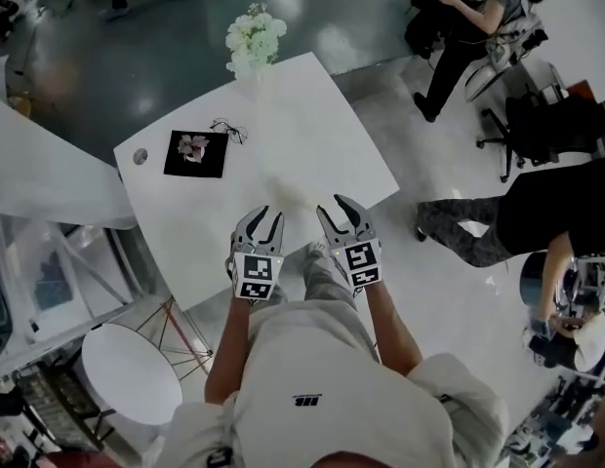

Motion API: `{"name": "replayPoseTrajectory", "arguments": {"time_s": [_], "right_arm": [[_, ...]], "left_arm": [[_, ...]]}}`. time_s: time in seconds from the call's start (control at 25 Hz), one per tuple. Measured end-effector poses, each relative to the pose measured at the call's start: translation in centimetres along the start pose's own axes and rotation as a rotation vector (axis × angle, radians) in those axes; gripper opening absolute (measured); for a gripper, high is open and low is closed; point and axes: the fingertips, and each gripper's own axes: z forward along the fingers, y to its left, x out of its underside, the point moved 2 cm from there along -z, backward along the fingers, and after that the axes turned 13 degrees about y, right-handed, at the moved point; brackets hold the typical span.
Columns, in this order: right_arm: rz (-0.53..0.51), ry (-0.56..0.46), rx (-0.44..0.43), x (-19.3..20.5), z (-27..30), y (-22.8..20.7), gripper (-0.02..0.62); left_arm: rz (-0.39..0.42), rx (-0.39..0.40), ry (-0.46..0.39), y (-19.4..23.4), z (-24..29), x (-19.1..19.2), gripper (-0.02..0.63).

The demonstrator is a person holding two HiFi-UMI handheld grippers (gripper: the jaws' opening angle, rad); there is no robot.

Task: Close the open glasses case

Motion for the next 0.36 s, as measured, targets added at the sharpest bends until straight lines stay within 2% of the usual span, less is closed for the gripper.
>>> {"name": "replayPoseTrajectory", "arguments": {"time_s": [0.36], "right_arm": [[-0.008,0.024,0.029,0.0,-2.4,2.3,0.166]], "left_arm": [[0.039,-0.002,-0.052,0.6,-3.7,-1.2,0.132]]}}
